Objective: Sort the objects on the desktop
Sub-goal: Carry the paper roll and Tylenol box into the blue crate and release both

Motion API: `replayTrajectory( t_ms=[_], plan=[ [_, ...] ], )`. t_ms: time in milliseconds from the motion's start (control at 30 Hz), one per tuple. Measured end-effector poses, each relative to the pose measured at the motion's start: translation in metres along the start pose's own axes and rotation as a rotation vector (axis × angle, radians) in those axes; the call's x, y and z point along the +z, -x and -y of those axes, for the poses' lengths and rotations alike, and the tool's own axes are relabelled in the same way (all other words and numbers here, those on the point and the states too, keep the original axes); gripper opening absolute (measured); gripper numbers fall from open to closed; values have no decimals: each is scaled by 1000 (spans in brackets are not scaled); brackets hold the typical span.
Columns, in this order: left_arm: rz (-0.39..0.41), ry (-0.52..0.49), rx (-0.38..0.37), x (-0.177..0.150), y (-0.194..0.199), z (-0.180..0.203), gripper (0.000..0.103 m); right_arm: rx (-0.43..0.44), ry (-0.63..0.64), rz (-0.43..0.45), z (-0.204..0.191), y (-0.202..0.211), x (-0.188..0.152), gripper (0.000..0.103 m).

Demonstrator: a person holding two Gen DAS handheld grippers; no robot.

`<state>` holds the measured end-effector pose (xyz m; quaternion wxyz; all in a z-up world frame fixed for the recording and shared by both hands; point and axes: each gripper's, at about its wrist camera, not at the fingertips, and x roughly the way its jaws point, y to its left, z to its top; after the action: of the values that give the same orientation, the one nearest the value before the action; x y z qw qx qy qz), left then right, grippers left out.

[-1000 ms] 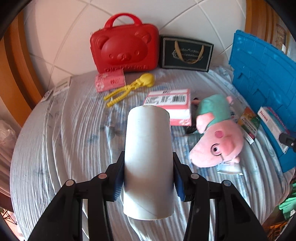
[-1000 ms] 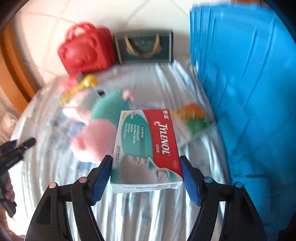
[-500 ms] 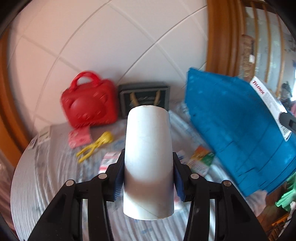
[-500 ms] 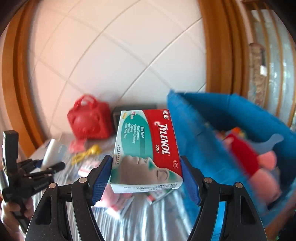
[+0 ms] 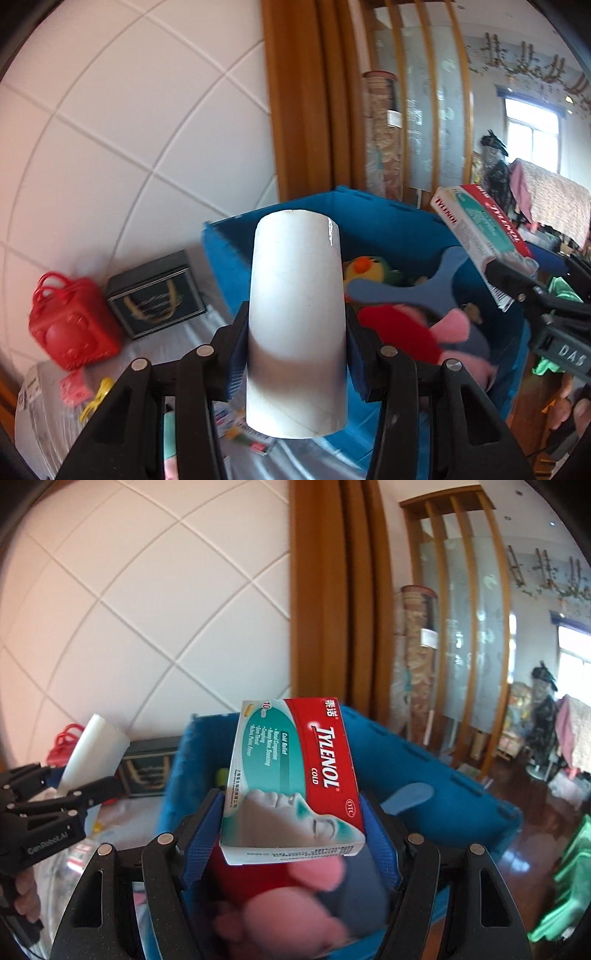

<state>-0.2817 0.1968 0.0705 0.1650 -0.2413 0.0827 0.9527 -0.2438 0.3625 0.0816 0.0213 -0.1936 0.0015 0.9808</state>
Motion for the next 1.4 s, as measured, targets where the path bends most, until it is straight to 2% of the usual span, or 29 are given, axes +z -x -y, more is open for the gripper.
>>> replayTrajectory(
  t_ms=[200, 367, 600, 867, 1100, 1167, 1200, 1233, 1267, 1300, 1400],
  plan=[
    [-74, -96, -69, 33, -45, 59, 45, -73, -20, -39, 55, -28, 2, 73],
    [-135, -165, -99, 39, -69, 86, 45, -93, -42, -102, 82, -53, -5, 73],
    [-180, -183, -102, 50, -97, 100, 45, -132, -45, -162, 102, -76, -9, 73],
    [-205, -164, -132, 51, -104, 103, 45, -160, -20, -220, 113, -89, -11, 73],
    [-219, -168, -109, 53, -113, 108, 45, -198, 4, -239, 119, -96, -12, 73],
    [-223, -170, -103, 52, -114, 107, 47, -204, 5, -243, 121, -96, -13, 73],
    [-220, -170, -96, 53, -114, 106, 55, -208, 4, -243, 122, -97, -13, 74],
    [-212, -171, -89, 54, -112, 106, 66, -209, 3, -242, 124, -97, -13, 74],
    [-203, -170, -85, 54, -110, 106, 72, -208, 0, -244, 125, -97, -14, 77],
    [-196, -169, -84, 54, -109, 107, 80, -206, -3, -244, 126, -97, -14, 85],
    [-194, -162, -95, 53, -105, 106, 80, -199, -14, -227, 127, -93, -16, 103]
  ],
)
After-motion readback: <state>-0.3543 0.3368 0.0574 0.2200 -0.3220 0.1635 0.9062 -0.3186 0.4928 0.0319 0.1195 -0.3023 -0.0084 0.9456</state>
